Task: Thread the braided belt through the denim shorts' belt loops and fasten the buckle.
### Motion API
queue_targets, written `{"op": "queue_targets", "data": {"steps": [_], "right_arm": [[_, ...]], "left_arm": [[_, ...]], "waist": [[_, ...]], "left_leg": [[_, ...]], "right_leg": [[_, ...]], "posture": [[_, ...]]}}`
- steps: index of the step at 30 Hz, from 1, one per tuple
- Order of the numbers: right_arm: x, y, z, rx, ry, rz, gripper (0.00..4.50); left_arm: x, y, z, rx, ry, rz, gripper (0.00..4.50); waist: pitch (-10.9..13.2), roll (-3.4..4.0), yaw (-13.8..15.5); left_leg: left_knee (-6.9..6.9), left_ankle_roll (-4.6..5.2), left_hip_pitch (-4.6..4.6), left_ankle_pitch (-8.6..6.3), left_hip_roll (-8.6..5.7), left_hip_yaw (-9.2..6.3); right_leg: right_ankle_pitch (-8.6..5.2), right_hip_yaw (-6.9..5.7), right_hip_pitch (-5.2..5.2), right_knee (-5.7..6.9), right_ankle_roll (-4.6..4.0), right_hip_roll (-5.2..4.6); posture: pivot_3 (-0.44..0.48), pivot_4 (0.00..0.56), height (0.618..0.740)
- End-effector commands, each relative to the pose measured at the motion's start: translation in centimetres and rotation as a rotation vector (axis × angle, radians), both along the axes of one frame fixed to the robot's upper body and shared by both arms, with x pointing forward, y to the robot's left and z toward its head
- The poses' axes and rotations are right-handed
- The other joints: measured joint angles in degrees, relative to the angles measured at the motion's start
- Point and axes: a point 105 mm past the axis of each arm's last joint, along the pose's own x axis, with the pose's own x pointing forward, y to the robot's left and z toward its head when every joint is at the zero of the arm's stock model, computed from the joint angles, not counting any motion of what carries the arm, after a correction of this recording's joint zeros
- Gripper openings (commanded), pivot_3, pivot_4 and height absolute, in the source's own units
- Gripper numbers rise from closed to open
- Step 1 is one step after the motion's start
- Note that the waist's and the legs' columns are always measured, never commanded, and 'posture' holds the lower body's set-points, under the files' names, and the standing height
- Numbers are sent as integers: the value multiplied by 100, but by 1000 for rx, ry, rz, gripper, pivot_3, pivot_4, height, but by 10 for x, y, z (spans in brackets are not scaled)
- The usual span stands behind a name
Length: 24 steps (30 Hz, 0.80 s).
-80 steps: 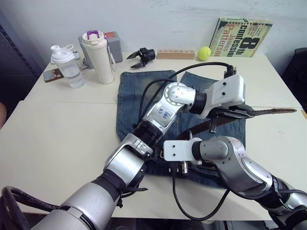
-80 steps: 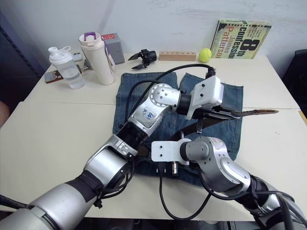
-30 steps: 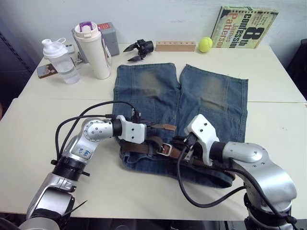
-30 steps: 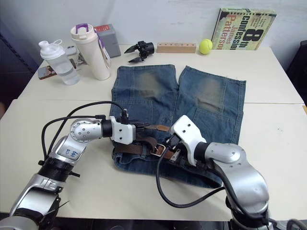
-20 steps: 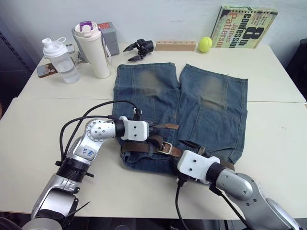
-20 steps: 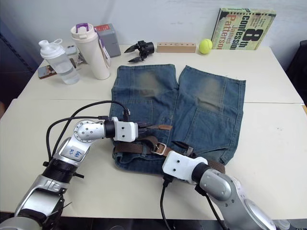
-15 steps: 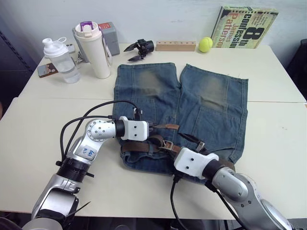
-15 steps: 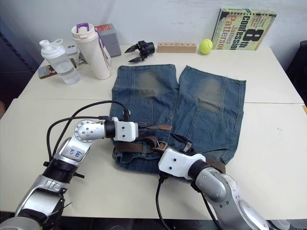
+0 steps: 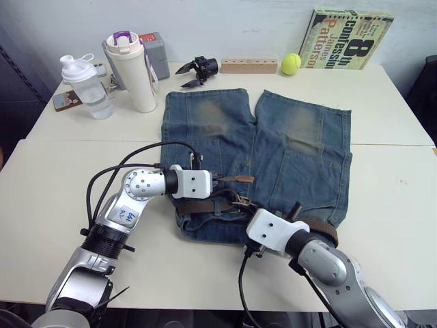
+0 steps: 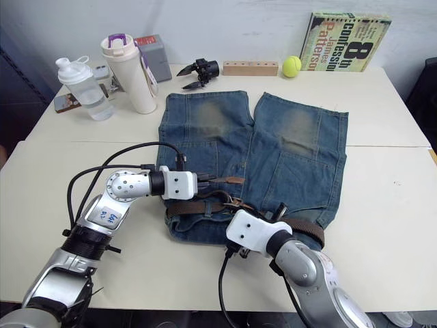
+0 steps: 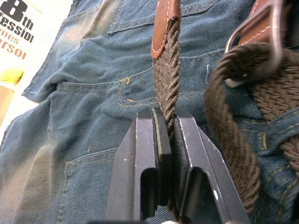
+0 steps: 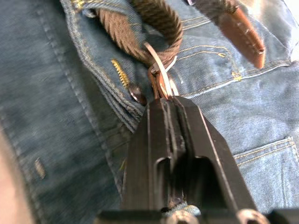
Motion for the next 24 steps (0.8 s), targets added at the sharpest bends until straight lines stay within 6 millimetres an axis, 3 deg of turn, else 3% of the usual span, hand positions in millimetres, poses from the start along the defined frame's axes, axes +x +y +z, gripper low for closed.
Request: {"op": "queue_targets", "data": {"steps": [1, 10, 13, 16, 24], "right_arm": [[8, -4, 3, -5, -11, -54, 19], [8, -15, 3, -92, -23, -69, 19], [7, -15, 1, -96, -14, -66, 969], [6, -13, -2, -103, 4, -63, 2388], [-5, -14, -4, -28, 119, -70, 2388]], "left_arm": [[-1, -2, 14, -34, -34, -11, 0], [0, -2, 14, -36, -24, 0, 0], [0, -3, 13, -35, -20, -3, 0], [0, -3, 13, -35, -18, -3, 0], [1, -3, 13, -35, -17, -1, 0]], "waist": [[0, 0, -1], [-3, -3, 8], [-3, -4, 6], [-6, -6, 4], [-6, -8, 8]], "left_leg": [[0, 0, 0, 0, 0, 0], [5, 1, 0, 1, -2, 3], [6, 1, 0, 1, -2, 3], [7, 1, 1, 1, -2, 3], [9, 3, 1, 2, -3, 3]], "right_leg": [[0, 0, 0, 1, 0, 0], [0, 0, -1, 6, 0, -4], [0, 1, -1, 7, 0, -4], [0, 1, -1, 8, 0, -4], [0, 1, 0, 11, 0, -6]], "posture": [[0, 150, 657], [0, 150, 657], [0, 150, 657], [0, 150, 657], [0, 150, 657]]}}
